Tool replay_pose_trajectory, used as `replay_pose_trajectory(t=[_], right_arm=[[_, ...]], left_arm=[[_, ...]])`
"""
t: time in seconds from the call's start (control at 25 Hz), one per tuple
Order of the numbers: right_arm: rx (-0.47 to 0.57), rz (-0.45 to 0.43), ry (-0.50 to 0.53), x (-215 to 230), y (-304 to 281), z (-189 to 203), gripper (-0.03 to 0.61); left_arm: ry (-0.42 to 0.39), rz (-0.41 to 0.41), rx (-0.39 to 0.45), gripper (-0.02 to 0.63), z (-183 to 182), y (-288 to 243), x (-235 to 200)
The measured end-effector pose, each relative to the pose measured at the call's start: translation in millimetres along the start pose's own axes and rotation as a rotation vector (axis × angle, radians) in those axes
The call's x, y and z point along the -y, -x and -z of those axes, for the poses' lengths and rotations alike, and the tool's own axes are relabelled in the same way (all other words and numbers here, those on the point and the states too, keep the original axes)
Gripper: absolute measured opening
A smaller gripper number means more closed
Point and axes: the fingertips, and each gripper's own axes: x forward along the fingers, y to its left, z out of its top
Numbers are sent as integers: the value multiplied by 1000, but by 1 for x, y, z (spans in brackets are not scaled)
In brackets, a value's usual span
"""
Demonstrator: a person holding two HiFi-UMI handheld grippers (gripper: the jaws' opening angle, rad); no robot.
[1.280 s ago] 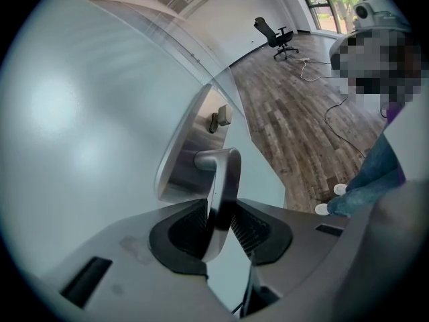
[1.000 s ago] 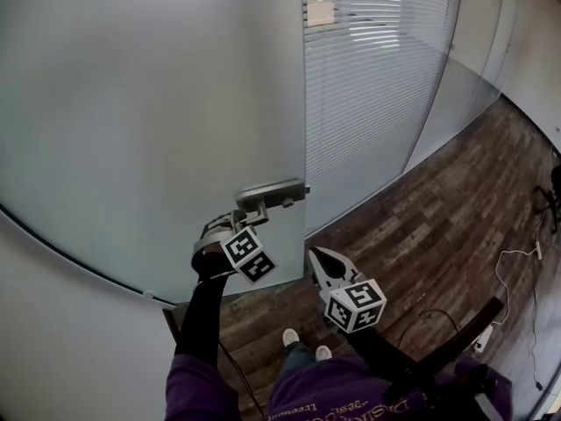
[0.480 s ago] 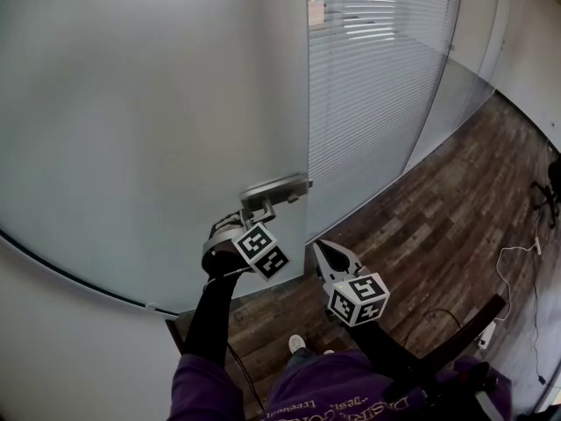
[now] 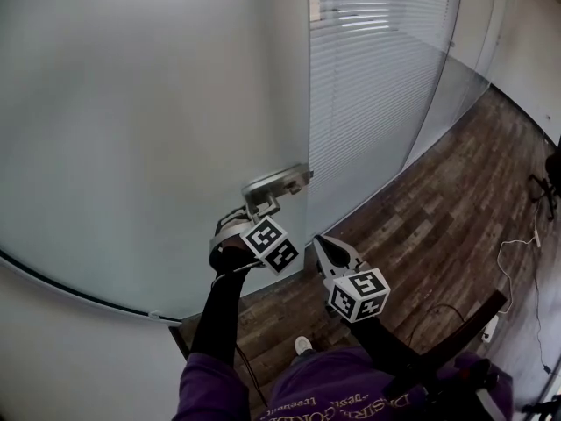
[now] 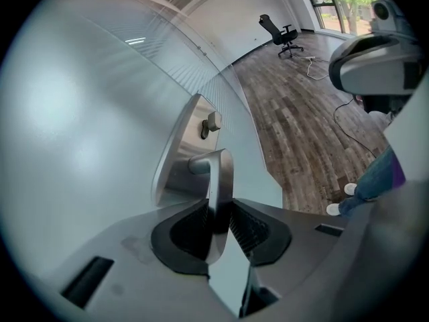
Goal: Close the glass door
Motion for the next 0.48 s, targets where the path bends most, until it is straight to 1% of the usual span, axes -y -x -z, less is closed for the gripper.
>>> replay_pose_trajectory(t=[0.32, 0.48], right_arm=[[-25, 3, 9, -4, -12, 13, -3], [-27, -8, 4, 1, -18, 10, -3]], left_arm=[[2, -8, 13, 91, 3, -8, -8], [8, -13, 10, 89, 1, -8, -11]])
